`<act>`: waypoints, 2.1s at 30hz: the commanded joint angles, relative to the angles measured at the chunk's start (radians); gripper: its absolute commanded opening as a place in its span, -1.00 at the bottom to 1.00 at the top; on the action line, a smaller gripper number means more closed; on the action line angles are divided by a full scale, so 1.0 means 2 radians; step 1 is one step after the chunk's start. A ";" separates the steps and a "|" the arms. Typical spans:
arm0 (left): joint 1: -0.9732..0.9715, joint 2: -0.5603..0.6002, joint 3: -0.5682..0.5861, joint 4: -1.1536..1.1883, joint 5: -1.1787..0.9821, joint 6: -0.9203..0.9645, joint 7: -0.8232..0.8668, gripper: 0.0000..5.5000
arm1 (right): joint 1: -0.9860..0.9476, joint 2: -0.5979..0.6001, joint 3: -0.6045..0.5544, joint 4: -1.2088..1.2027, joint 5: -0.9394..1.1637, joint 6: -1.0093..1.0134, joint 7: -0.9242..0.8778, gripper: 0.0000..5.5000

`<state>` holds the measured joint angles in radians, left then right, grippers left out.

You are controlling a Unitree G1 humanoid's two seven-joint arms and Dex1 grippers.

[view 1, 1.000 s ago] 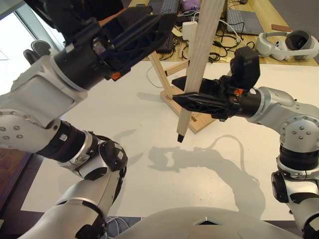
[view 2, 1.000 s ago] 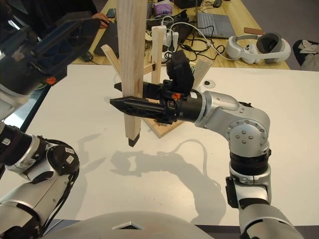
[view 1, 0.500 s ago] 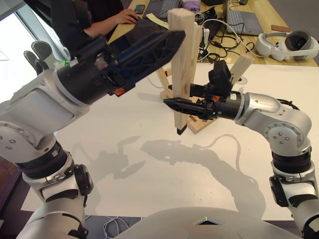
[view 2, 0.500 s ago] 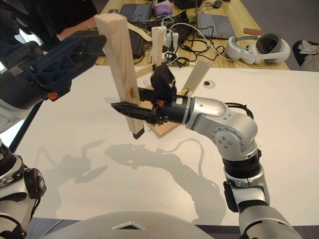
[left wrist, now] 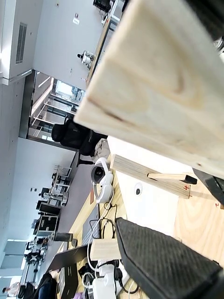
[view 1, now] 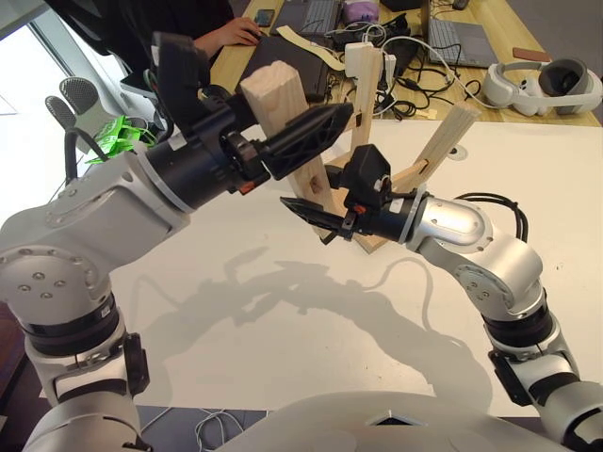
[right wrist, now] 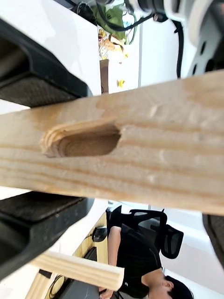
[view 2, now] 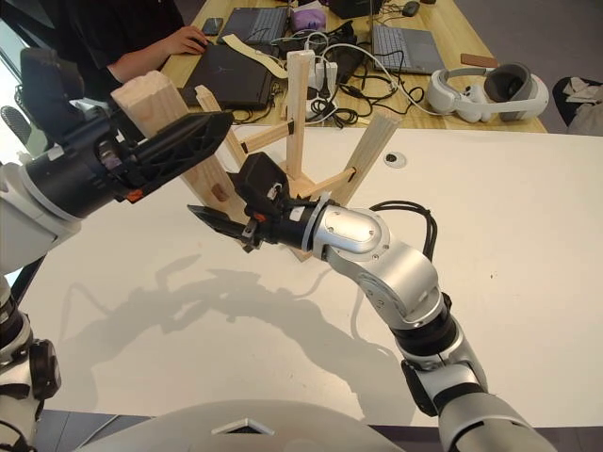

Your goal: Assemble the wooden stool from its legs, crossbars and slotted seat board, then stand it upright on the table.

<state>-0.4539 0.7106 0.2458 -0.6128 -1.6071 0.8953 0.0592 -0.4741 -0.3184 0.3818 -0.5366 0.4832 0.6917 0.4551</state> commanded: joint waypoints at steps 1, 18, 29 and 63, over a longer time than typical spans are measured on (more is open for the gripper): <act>0.006 0.013 -0.007 0.001 0.008 -0.008 0.001 0.70 | 0.000 0.003 0.003 0.004 -0.030 -0.015 -0.002 -0.21; 0.018 0.017 -0.018 -0.003 0.015 -0.031 0.001 -0.21 | -0.003 0.031 0.001 0.016 -0.078 -0.033 -0.001 -0.21; 0.025 0.024 -0.025 -0.004 0.031 -0.029 -0.005 -0.61 | -0.011 0.036 0.003 0.023 -0.114 -0.056 0.004 -0.22; -0.005 0.049 -0.001 0.053 0.040 -0.056 0.013 -0.63 | -0.067 0.006 -0.156 0.035 0.113 0.003 0.151 0.40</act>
<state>-0.4319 0.7847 0.2248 -0.5230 -1.5391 0.7792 0.0861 -0.5649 -0.2926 0.1081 -0.4703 0.6765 0.6891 0.7489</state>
